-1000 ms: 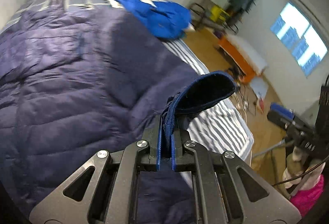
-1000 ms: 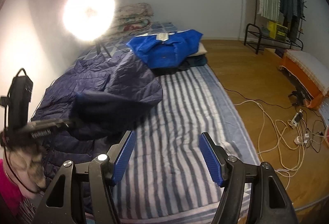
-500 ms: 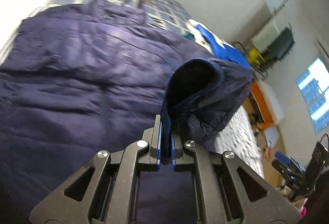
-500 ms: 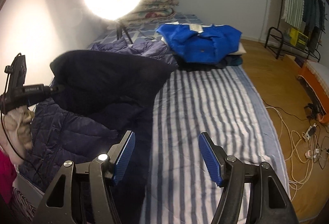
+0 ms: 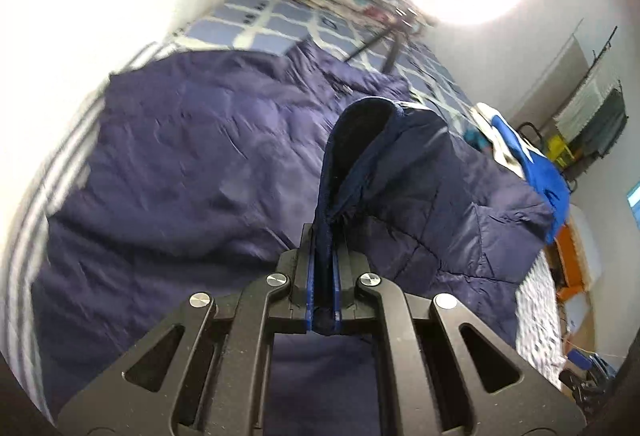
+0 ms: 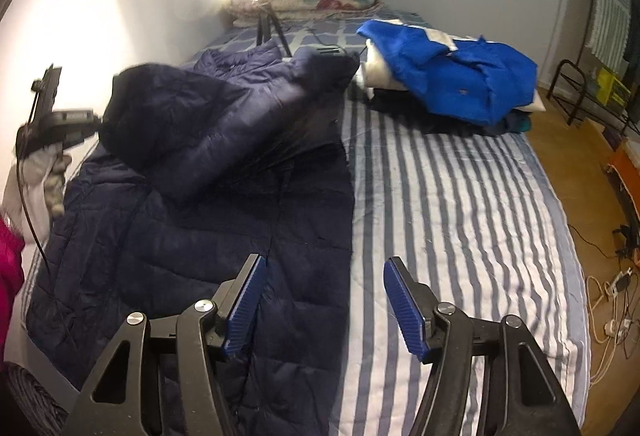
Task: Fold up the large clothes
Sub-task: 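Lift the held sleeve with the left tool and fold it across the body, then open the left tool to release the sleeve onto the jacket and withdraw, then move both tools down to the jacket hem, then close the left tool on the hem while the right tool grips the hem too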
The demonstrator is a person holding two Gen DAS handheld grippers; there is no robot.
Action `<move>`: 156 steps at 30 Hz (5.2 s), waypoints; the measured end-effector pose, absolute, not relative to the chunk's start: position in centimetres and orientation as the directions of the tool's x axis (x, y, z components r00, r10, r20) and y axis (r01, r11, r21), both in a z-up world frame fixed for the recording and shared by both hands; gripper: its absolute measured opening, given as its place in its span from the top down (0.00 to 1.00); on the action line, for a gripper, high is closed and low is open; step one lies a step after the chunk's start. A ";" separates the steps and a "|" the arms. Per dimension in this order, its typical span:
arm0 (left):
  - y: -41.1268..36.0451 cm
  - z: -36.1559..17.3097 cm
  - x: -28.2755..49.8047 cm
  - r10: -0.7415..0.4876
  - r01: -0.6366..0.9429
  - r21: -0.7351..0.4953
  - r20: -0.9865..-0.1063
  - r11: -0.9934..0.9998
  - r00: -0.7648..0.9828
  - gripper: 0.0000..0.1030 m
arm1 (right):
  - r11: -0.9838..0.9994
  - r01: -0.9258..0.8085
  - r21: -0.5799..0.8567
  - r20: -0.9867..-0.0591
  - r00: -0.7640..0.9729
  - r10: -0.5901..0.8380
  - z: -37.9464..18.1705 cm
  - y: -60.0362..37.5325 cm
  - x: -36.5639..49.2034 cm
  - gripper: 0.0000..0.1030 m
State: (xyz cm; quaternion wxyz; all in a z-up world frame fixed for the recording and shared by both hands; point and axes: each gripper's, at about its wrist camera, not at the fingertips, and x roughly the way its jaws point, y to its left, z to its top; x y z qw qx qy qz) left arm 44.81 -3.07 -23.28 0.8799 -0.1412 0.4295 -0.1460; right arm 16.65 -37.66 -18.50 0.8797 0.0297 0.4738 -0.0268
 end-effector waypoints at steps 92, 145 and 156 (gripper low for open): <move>11.5 -17.7 20.9 -0.221 0.168 -0.153 -0.805 0.974 0.551 0.31 | 0.994 0.021 0.104 -0.739 0.670 0.063 -11.4 -39.7 8.8 0.38; 14.9 -26.2 12.3 -0.345 0.001 -0.375 -0.853 0.927 0.391 0.94 | 0.791 0.030 0.610 -0.740 0.379 0.556 -27.6 -38.4 0.5 0.94; 13.1 -17.5 15.0 -0.342 -0.002 -0.415 -0.752 0.910 0.563 0.95 | 0.807 -0.089 0.584 -0.644 0.554 0.527 -18.9 -39.4 2.1 0.98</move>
